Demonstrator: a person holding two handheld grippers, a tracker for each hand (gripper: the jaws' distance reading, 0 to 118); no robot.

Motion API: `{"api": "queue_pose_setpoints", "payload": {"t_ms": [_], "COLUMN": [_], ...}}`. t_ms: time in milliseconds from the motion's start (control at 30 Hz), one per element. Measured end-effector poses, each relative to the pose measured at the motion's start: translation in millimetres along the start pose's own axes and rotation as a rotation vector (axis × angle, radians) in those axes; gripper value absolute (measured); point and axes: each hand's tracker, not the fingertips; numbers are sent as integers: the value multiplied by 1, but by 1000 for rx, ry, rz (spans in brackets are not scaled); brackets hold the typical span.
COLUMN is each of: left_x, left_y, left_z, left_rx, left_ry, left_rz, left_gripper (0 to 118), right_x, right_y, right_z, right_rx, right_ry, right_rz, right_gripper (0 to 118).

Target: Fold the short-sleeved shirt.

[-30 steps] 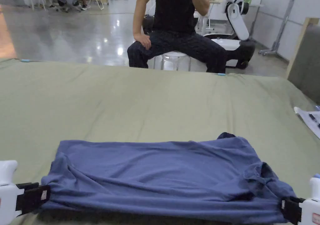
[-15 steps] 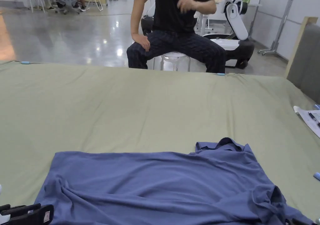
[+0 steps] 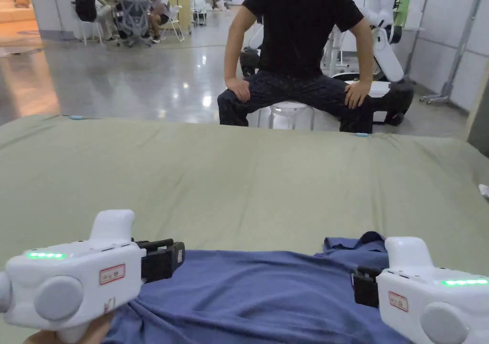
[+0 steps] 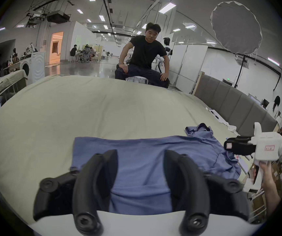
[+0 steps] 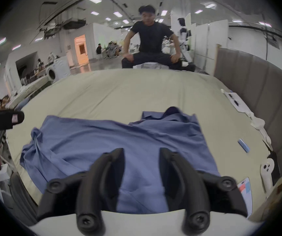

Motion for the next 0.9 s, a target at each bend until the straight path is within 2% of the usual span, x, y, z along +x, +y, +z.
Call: {"api": "queue_pose_setpoints", "payload": {"t_ms": [33,67,100,233,300,467,567,600,667,700,800,900], "left_x": [1,4,6,11,15,-9,-32,-41,-60,-68,-87,-105], "left_y": [1,1,-3,-10,-14,-5,8,14,27,34,51,62], "left_z": [-4,-8,-6,1,3,3,0,-7,-26,-38,-77,-119], "left_rx": [-16,-62,-45,-30,-10,-34,-27,-69,-152,-197,-282,-358], "left_ry": [-11,-50,-65,-2,33,4,35,48,71,69,134,143], "left_rz": [8,17,22,-97,-151,-35,0,9,19,26,43,105], "left_gripper": [16,9,7,3,3,3,4,7,39,51,57,57], "right_x": [-6,-14,-19,-24,-24,-16,-10,-5,4,9,23,28], "right_y": [-1,-3,-6,-13,-15,-17,-20,-21,-23,-24,-25,-25], "right_z": [-4,-7,-7,-10,-10,-7,-6,-6,-7,-8,-7,-1], "right_rx": [-16,-12,-6,-19,-9,-1,4,0,-13,-17,-9,-7], "right_ry": [-8,-18,-14,54,50,60,61,65,90,93,104,93], "right_rz": [22,29,30,-15,-25,-32,-33,-40,-71,-98,-155,-154], "right_gripper": [23,9,0,0,0,0,0,0,0,0,0,0]}}
